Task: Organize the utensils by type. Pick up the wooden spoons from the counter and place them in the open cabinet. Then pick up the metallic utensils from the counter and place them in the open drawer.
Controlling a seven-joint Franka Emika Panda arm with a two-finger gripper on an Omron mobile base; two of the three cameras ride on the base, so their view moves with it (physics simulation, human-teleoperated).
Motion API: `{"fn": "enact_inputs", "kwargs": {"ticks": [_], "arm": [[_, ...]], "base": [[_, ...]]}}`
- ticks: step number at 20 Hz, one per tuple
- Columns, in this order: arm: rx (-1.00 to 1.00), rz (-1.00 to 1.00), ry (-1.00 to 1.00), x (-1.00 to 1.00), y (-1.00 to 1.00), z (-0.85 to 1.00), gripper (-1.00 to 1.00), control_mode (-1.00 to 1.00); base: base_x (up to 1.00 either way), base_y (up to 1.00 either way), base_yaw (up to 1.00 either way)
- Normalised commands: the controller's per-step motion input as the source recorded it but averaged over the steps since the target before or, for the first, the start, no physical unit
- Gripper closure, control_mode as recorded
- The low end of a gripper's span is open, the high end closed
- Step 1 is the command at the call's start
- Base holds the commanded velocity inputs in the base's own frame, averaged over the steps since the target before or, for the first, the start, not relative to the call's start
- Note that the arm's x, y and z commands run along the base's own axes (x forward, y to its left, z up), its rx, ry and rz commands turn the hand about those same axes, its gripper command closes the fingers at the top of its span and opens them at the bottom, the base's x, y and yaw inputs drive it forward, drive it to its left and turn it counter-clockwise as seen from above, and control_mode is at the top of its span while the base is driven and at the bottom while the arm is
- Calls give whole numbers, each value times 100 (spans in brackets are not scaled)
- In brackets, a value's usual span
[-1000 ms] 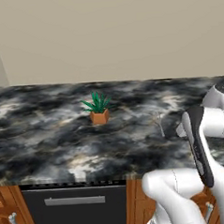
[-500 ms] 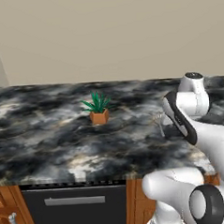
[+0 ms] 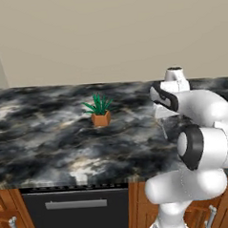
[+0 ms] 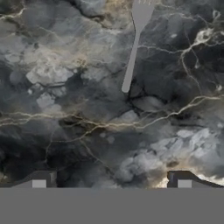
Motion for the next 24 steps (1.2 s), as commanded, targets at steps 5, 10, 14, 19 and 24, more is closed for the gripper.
{"fn": "enact_inputs", "kwargs": {"ticks": [5,10,14,19,24], "arm": [[0,0,13,63,-9,-26,-100,-100],[0,0,6,38,-27,-30,-100,-100],[2,0,0,39,-28,-34,-100,-100],[6,0,1,41,-20,-40,-100,-100],[8,0,0,36,-4,-36,-100,-100]], "base": [[0,0,0],[0,0,0],[0,0,0],[0,0,0],[0,0,0]]}}
